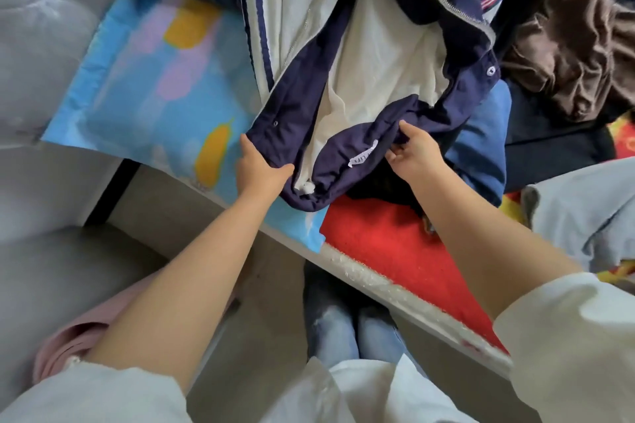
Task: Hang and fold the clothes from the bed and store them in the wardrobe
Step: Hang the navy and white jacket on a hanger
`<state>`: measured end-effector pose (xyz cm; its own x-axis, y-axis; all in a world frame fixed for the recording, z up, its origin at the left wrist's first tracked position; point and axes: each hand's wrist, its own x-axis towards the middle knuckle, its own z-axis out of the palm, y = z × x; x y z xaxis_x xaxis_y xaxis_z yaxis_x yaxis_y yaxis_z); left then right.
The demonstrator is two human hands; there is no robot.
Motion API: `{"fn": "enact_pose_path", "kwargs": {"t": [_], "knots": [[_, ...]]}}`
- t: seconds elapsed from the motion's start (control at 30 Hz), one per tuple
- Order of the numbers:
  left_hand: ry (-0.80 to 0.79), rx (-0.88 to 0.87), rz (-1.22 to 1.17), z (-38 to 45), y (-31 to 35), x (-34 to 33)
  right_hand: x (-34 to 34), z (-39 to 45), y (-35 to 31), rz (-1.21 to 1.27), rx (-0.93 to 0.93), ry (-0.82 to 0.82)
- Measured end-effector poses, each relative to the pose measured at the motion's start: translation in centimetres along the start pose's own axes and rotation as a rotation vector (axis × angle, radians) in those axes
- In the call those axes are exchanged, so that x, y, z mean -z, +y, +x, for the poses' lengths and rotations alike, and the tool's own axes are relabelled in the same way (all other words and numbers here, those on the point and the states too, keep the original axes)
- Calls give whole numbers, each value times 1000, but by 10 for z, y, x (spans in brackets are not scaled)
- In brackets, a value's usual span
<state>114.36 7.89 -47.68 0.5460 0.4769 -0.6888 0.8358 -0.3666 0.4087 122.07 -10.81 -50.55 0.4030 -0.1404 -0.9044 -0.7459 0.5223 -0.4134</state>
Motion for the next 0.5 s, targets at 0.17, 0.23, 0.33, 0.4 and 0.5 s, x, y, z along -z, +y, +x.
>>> {"fn": "enact_pose_path", "kwargs": {"t": [0.17,0.23,0.33,0.4,0.5], "knots": [[-192,-55,159,0,6,18,3,-26,-29,147,6,18],[-245,-80,209,-6,16,28,5,-36,-42,118,3,61],[-310,-102,364,-16,32,43,2,-65,-62,88,110,3],[-308,-142,549,-21,39,48,-2,-86,-76,-40,151,-63],[-123,-245,691,-39,61,53,2,-116,-101,-260,221,-217]]}}
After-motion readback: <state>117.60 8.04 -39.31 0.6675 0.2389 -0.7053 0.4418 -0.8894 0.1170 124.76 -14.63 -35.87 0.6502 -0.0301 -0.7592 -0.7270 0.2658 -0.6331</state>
